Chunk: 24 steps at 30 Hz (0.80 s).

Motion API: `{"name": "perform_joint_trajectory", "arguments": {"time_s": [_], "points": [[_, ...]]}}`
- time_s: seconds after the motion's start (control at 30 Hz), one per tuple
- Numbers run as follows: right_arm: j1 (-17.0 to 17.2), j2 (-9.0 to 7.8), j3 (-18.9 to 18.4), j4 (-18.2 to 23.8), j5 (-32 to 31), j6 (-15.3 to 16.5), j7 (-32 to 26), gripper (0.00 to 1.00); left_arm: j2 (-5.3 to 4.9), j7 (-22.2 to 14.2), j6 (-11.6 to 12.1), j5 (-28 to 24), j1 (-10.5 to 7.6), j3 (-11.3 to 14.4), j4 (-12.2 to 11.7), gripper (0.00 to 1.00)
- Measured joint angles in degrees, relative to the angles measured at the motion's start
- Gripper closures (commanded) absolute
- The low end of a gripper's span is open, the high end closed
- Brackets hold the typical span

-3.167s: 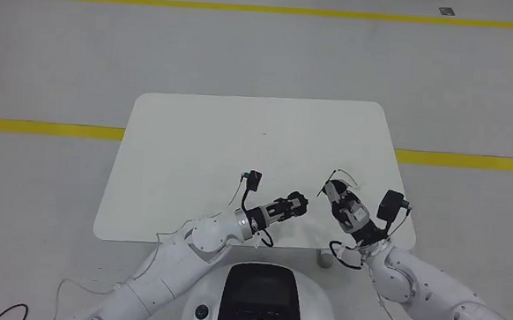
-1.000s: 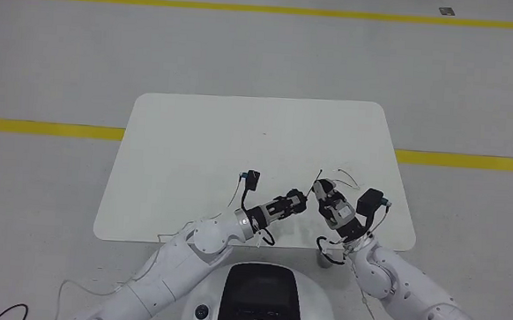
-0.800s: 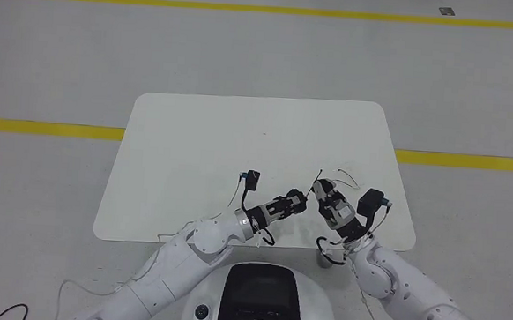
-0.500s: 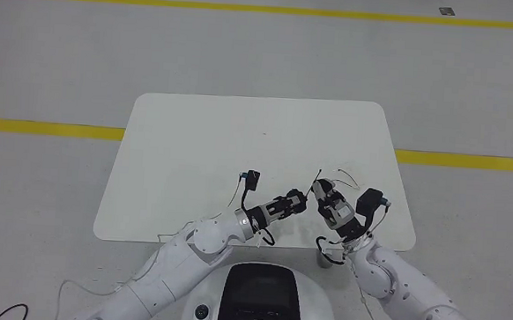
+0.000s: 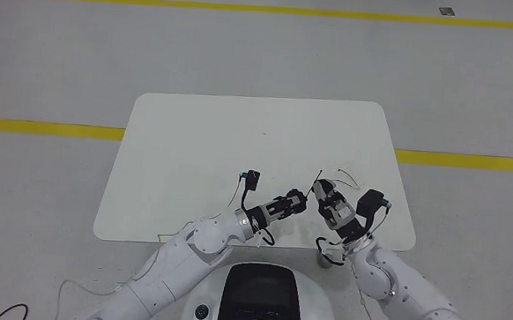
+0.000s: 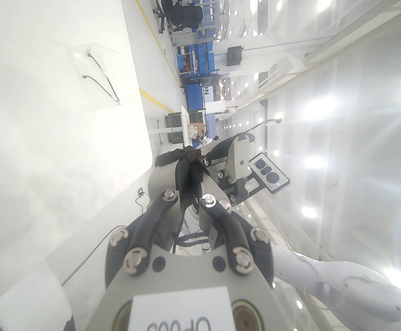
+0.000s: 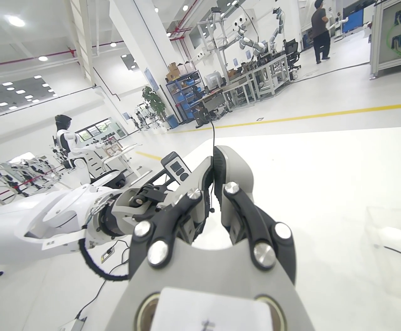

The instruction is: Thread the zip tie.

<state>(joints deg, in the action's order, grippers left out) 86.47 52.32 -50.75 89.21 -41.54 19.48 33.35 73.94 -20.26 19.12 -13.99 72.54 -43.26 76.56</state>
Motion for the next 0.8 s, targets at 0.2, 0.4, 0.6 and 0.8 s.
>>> {"name": "perform_joint_trajectory", "arguments": {"time_s": [0.2,0.4,0.6,0.8], "points": [[0.27,0.19,-0.63,-0.08,-0.15,0.00,-0.97,1.00,0.00,0.00,0.00,0.00,0.00,0.00,0.00,1.00],[0.51,0.48,-1.05,-0.15,-0.36,0.00,-1.41,1.00,0.00,0.00,0.00,0.00,0.00,0.00,0.00,1.00],[0.77,0.75,-1.48,-0.30,-0.81,0.00,-1.99,1.00,0.00,0.00,0.00,0.00,0.00,0.00,0.00,1.00],[1.02,1.04,-1.74,-0.13,-1.50,0.00,-2.55,1.00,0.00,0.00,0.00,0.00,0.00,0.00,0.00,1.00]]}}
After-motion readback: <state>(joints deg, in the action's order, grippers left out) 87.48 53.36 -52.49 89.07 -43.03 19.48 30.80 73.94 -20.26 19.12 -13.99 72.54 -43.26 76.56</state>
